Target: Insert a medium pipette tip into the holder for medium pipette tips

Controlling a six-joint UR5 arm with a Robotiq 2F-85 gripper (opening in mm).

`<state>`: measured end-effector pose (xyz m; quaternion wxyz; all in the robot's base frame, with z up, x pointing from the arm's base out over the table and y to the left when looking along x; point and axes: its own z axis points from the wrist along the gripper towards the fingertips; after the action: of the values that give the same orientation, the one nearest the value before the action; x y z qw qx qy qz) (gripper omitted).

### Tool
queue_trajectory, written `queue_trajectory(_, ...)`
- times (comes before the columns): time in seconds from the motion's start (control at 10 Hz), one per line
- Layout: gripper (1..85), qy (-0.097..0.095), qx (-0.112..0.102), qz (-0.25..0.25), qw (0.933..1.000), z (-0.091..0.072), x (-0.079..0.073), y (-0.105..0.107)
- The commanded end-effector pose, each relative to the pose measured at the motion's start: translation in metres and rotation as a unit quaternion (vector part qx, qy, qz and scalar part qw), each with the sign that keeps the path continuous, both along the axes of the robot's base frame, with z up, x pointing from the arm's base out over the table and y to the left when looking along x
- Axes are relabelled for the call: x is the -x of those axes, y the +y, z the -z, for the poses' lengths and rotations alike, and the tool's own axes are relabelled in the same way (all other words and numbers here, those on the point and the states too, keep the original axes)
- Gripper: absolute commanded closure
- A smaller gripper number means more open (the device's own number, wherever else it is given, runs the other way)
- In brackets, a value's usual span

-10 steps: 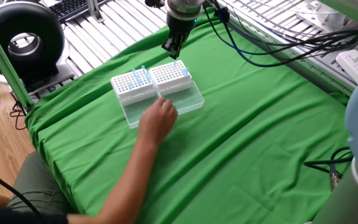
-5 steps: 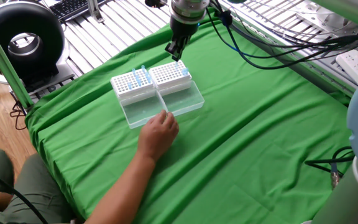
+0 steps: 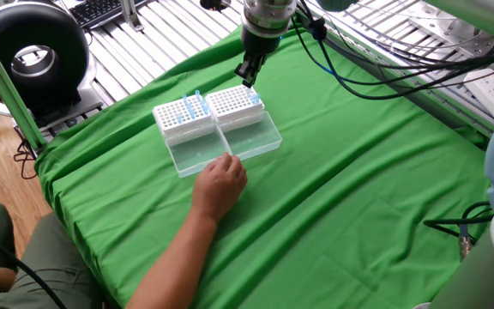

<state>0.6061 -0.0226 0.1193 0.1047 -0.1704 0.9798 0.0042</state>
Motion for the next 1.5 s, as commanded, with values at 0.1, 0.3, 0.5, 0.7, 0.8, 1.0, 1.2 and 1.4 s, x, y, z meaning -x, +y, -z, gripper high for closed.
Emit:
queue_trajectory(0.1, 84.7, -0.001, -0.010, 0.002, 0.9999, 0.002, 0.005, 0.000)
queue_trajectory(0.3, 84.7, -0.003, -0.014, 0.002, 0.9999, 0.005, 0.006, 0.000)
queue_trajectory(0.5, 84.7, -0.006, -0.020, -0.003, 0.9998, 0.010, 0.003, 0.003)
queue_trajectory(0.7, 68.3, 0.005, -0.022, -0.040, 0.9989, 0.018, 0.010, 0.006)
queue_trajectory(0.8, 62.7, 0.005, -0.013, -0.052, 0.9985, 0.020, 0.010, 0.003)
queue_trajectory(1.0, 57.7, 0.006, -0.007, -0.063, 0.9980, 0.021, 0.010, 0.000)
queue_trajectory(1.2, 56.7, 0.010, -0.008, -0.059, 0.9982, 0.022, 0.011, 0.001)
queue_trajectory(1.4, 55.3, 0.018, -0.024, -0.041, 0.9987, 0.020, 0.004, 0.016)
